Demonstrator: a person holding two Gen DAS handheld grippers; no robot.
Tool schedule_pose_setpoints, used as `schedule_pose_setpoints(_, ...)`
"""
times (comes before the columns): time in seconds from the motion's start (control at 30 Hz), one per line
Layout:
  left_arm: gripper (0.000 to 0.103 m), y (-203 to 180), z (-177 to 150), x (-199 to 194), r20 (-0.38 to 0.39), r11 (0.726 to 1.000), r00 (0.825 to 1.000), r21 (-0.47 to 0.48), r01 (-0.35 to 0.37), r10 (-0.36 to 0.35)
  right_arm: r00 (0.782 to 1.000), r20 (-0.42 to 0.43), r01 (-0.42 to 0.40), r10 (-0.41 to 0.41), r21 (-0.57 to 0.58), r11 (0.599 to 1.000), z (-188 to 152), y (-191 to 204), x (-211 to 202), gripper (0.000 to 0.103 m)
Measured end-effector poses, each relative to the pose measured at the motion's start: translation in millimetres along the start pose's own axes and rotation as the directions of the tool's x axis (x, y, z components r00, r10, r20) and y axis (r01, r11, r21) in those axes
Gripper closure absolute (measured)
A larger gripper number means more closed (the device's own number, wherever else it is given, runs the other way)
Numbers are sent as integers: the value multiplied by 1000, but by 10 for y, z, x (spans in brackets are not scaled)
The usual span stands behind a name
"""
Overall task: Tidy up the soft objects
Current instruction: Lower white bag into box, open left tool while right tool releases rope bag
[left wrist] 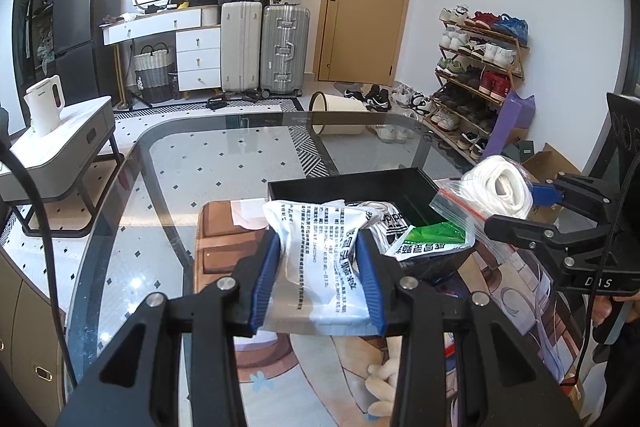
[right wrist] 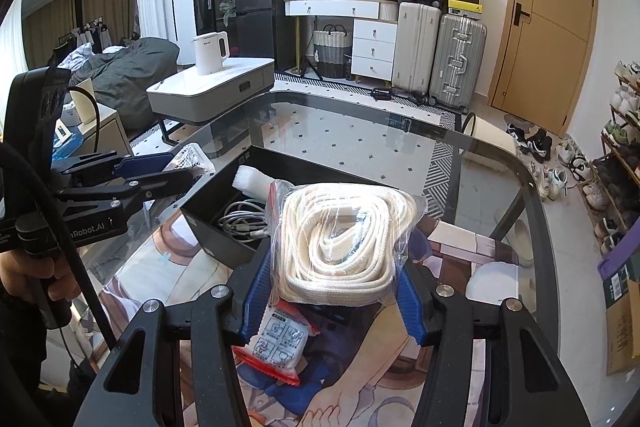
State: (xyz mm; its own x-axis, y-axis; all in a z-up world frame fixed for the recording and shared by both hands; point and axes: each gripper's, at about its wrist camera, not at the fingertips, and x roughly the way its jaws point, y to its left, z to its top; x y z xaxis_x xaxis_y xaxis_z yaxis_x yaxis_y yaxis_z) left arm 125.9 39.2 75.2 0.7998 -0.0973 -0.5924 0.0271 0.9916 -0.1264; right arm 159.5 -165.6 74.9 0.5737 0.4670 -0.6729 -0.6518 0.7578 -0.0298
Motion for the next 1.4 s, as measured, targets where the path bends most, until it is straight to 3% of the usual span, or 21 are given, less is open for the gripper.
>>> schedule_pose_setpoints(0.83,65,-152,108,517,-46,998,998,33,47,-45,996,-91,18,-24,-66,998,264,-80,391,47)
schedule_pose_setpoints(1.4,65,-167,243,724,-36,997,998,48,53,-51,983,-186,-26,0,-138,990,312,-26,875,47)
